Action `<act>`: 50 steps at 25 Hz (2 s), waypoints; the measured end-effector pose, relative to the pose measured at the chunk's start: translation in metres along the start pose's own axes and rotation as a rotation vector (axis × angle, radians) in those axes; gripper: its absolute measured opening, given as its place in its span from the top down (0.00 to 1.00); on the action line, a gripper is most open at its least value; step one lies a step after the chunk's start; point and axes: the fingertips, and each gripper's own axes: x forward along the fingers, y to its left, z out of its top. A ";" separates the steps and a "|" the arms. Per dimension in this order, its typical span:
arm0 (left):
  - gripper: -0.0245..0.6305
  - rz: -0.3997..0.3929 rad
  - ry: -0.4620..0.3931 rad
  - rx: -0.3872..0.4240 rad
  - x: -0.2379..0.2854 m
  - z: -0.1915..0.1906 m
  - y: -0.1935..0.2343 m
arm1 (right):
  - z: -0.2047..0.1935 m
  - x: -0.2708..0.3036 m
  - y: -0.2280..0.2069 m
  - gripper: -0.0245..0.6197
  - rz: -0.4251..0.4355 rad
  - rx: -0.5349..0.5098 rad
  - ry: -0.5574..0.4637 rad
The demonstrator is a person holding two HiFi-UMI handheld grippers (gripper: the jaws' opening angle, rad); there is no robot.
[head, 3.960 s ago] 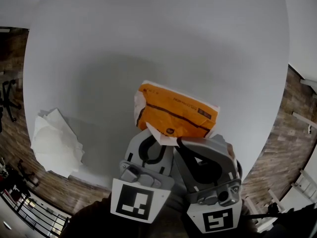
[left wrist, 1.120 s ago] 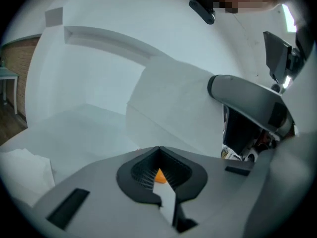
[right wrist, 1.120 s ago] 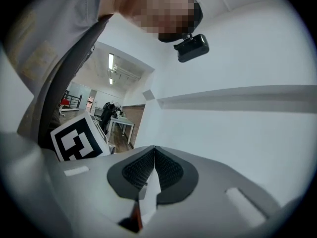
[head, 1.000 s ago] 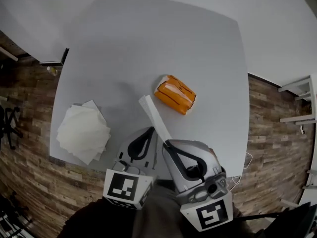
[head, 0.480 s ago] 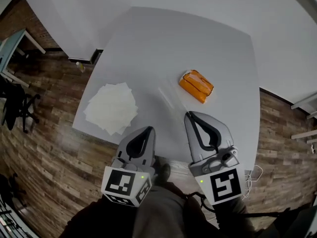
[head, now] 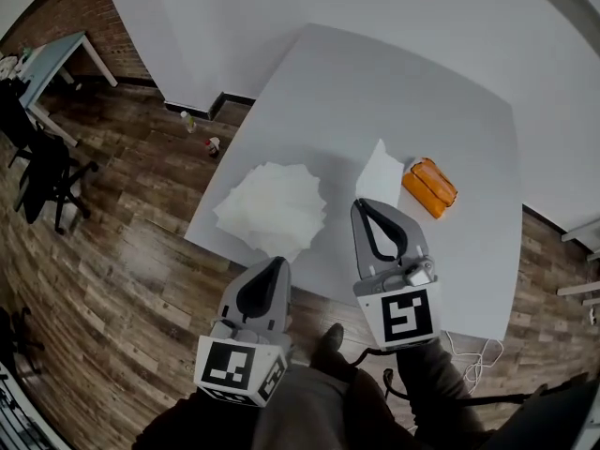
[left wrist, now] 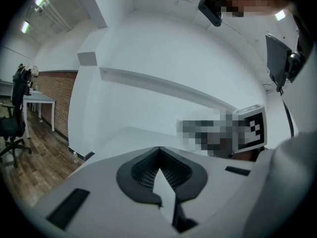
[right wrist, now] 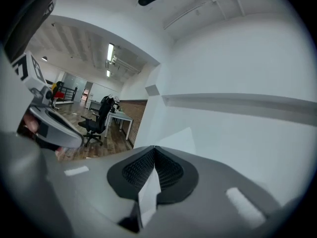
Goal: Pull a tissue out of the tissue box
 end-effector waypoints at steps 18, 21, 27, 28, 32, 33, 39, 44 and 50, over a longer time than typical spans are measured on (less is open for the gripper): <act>0.96 0.120 0.085 0.039 0.001 -0.003 0.180 | -0.130 0.204 0.156 0.77 0.251 0.204 0.249; 0.96 0.111 0.081 0.037 0.007 0.007 0.171 | -0.104 0.187 0.160 0.72 0.292 0.244 0.201; 0.96 0.034 0.055 0.056 0.024 0.011 0.111 | -0.076 0.112 0.118 0.72 0.229 0.332 0.091; 0.96 0.011 0.052 0.063 0.026 0.012 0.095 | -0.072 0.095 0.105 0.72 0.210 0.349 0.079; 0.96 -0.084 0.048 0.096 0.036 0.013 0.026 | -0.063 0.020 0.054 0.73 0.122 0.424 0.043; 0.96 -0.106 0.043 0.107 0.038 0.013 0.007 | -0.061 0.000 0.043 0.73 0.097 0.447 0.031; 0.96 -0.207 -0.084 0.200 0.057 0.019 -0.101 | -0.064 -0.097 -0.023 0.82 -0.070 0.513 -0.050; 0.96 -0.298 -0.042 0.232 0.066 -0.004 -0.185 | -0.075 -0.170 -0.067 0.96 -0.182 0.545 -0.091; 0.96 -0.313 -0.022 0.283 0.072 -0.021 -0.248 | -0.092 -0.223 -0.098 0.96 -0.218 0.585 -0.102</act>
